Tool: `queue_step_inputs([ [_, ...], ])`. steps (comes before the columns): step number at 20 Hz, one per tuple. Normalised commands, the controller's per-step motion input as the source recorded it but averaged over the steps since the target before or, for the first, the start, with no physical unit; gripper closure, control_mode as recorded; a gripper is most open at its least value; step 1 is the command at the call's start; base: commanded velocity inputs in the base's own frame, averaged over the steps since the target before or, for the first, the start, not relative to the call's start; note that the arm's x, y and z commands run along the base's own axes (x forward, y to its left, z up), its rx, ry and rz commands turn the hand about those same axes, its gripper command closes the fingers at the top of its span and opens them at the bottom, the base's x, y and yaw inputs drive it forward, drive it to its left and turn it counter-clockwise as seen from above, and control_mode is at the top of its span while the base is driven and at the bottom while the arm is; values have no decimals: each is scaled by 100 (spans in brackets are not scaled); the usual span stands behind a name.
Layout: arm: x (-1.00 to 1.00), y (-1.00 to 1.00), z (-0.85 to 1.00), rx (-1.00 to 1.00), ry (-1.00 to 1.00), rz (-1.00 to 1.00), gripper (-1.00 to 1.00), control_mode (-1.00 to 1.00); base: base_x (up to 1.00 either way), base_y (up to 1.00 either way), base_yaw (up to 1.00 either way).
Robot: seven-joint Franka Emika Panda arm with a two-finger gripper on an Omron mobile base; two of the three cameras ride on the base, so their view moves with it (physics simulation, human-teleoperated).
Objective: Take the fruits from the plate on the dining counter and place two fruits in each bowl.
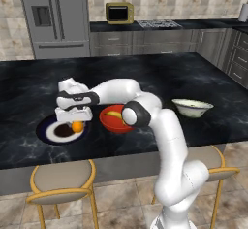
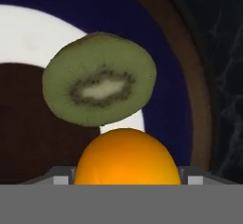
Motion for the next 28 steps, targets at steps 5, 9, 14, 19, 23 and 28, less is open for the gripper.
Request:
queue_step_inputs([
  [5, -43, -24, 63, 7, -10, 0, 100, -100, 0, 0, 0],
  [9, -46, -49, 66, 2, -20, 0, 100, -100, 0, 0, 0],
  [14, -31, -71, 44, 0, -27, 0, 100, -100, 0, 0, 0],
  [19, -20, -92, 35, 5, -16, -1, 100, -100, 0, 0, 0],
  [23, -16, -95, 32, 10, -6, -6, 100, -100, 0, 0, 0],
  [28, -9, -97, 31, 15, -3, -7, 100, -100, 0, 0, 0],
])
